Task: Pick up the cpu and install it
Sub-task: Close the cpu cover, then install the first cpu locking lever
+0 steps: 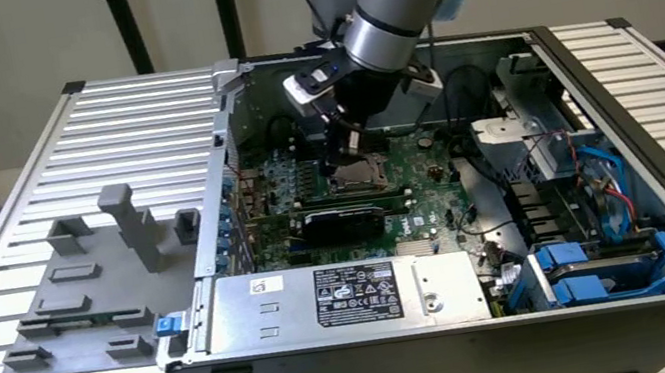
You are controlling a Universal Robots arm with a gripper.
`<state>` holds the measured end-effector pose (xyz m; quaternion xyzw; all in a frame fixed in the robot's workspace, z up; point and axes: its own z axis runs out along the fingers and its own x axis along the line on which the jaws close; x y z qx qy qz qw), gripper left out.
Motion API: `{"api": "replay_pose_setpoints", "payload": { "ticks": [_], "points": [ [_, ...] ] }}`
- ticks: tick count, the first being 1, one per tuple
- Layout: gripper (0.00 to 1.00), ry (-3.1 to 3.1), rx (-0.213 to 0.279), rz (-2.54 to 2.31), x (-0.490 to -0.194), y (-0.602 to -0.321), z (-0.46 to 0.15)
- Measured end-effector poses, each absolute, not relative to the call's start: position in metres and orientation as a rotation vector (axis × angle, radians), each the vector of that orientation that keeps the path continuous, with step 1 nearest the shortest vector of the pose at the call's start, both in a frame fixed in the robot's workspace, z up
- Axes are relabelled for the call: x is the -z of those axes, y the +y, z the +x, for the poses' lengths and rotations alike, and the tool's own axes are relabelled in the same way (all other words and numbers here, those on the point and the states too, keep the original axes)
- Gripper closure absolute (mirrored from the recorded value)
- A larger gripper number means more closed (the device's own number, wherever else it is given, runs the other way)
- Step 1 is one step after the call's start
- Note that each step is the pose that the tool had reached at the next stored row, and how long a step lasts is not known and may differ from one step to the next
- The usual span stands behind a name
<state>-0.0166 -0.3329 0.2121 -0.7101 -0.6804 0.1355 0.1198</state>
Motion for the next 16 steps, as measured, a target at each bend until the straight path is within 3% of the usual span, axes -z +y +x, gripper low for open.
{"api": "replay_pose_setpoints", "payload": {
  "ticks": [16],
  "points": [
    [0.89, -1.986, -0.388, -2.072, -0.220, -0.339, -0.034]
  ]
}}
